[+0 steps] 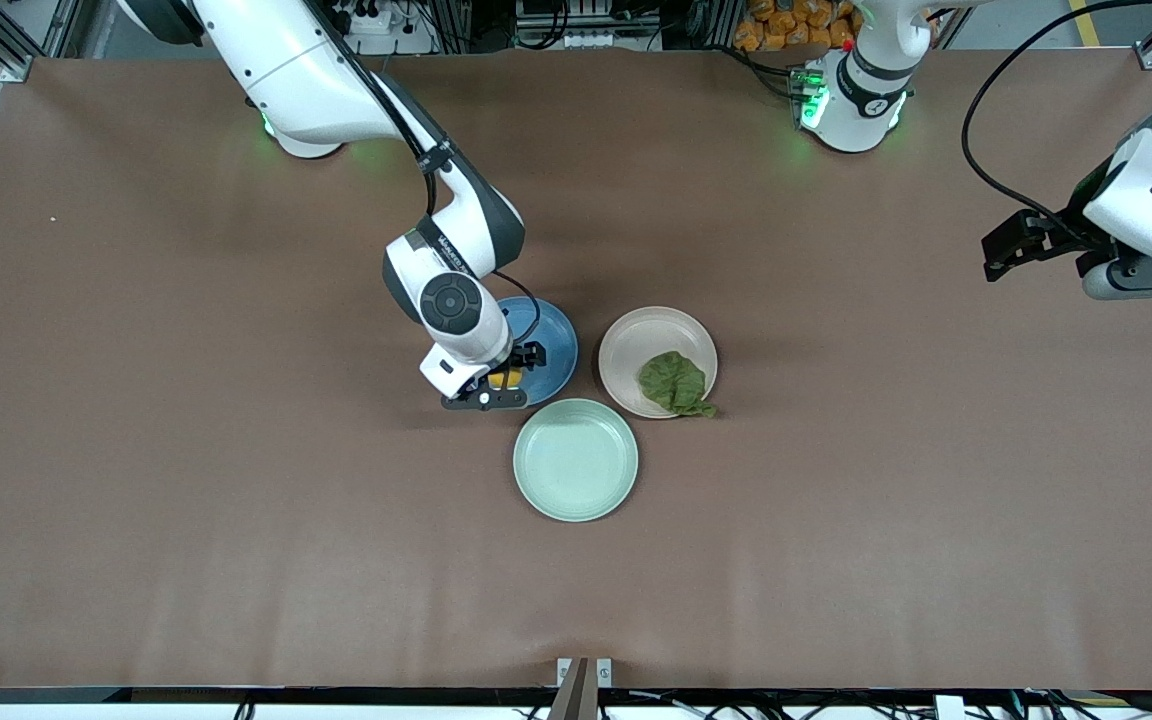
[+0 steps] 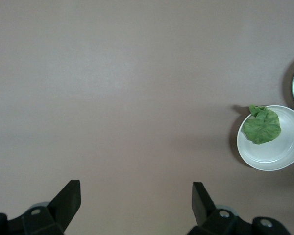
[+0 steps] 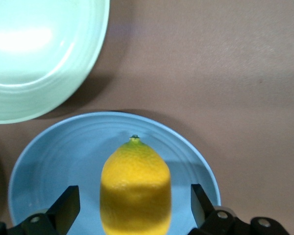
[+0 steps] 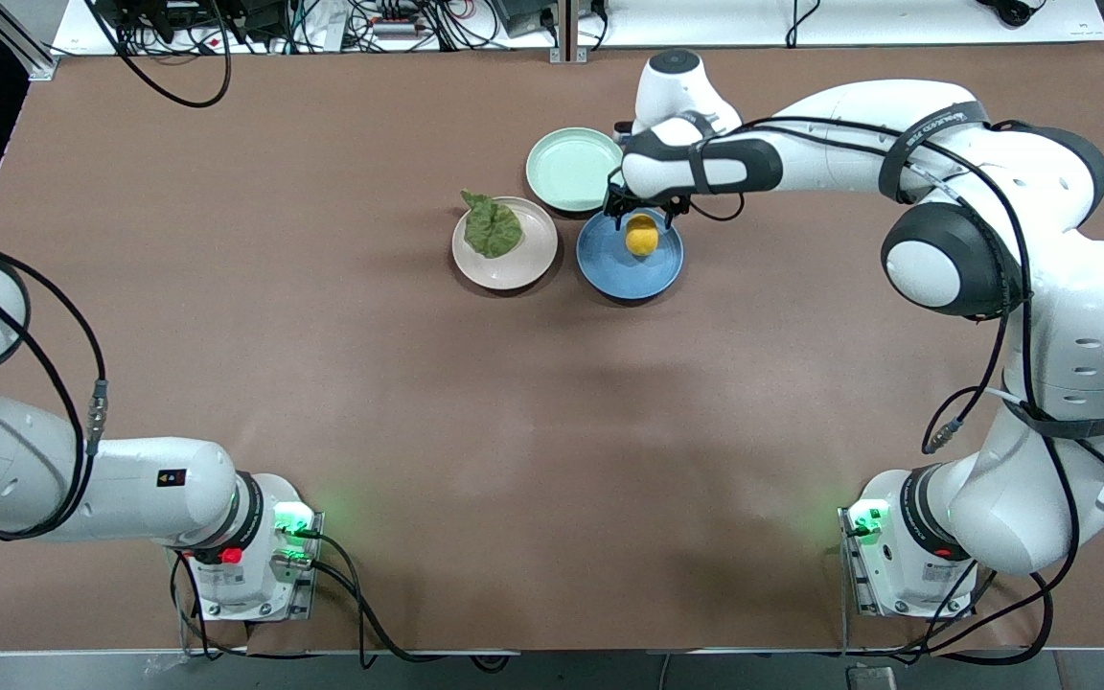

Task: Place lemon and lettuce in plates
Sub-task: 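Lower the lemon onto the blue plate and open the right gripper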

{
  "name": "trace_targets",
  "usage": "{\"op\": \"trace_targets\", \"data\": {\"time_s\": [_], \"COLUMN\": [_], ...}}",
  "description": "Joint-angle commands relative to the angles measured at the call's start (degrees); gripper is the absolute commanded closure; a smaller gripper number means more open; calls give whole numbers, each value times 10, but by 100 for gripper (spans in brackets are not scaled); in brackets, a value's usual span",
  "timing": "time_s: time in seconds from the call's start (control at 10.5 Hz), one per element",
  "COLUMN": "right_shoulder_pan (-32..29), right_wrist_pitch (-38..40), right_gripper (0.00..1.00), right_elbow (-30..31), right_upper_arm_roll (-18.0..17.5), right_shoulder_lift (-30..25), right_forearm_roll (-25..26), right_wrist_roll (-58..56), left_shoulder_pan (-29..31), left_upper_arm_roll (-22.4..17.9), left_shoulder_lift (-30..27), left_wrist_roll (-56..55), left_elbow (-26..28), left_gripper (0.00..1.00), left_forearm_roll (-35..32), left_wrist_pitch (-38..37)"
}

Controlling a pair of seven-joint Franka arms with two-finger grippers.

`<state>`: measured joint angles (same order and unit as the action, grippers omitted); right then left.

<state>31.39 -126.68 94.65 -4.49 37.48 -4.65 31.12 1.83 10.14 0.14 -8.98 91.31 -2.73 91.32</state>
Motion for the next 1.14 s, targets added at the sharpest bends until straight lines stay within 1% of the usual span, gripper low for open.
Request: {"op": "trace_targets", "data": {"time_s": [0.0, 0.09, 0.38, 0.47, 0.57, 0.85, 1.04], "right_shoulder_pan": [-15, -22, -50, -63, -78, -110, -148], "right_wrist_pitch": [67, 92, 155, 182, 194, 195, 195], "right_gripper": [0, 0, 0, 0, 0, 0, 0], "right_elbow": [-49, -62, -54, -47, -39, -26, -9], "right_upper_arm_roll": [8, 18, 57, 69, 79, 112, 113], "right_shoulder_lift": [-1, -3, -14, -21, -31, -57, -79], "right_forearm_roll": [-57, -58, -48, -32, -14, -3, 21], "right_wrist_roll": [-61, -86, -173, -204, -229, -243, -244], "left_shoulder_pan": [10, 9, 11, 12, 12, 12, 12], "left_upper_arm_roll": [9, 8, 9, 9, 9, 9, 5], "left_shoulder_lift": [-18, -20, -14, -10, -8, -6, -10], "left_wrist_roll": [2, 2, 4, 4, 5, 6, 9], "left_elbow": [15, 15, 14, 9, 9, 5, 5], "left_gripper": [0, 0, 0, 0, 0, 0, 0], "left_forearm_roll": [12, 12, 9, 7, 6, 12, 12], "left_wrist_pitch": [8, 7, 6, 7, 7, 7, 3]}}
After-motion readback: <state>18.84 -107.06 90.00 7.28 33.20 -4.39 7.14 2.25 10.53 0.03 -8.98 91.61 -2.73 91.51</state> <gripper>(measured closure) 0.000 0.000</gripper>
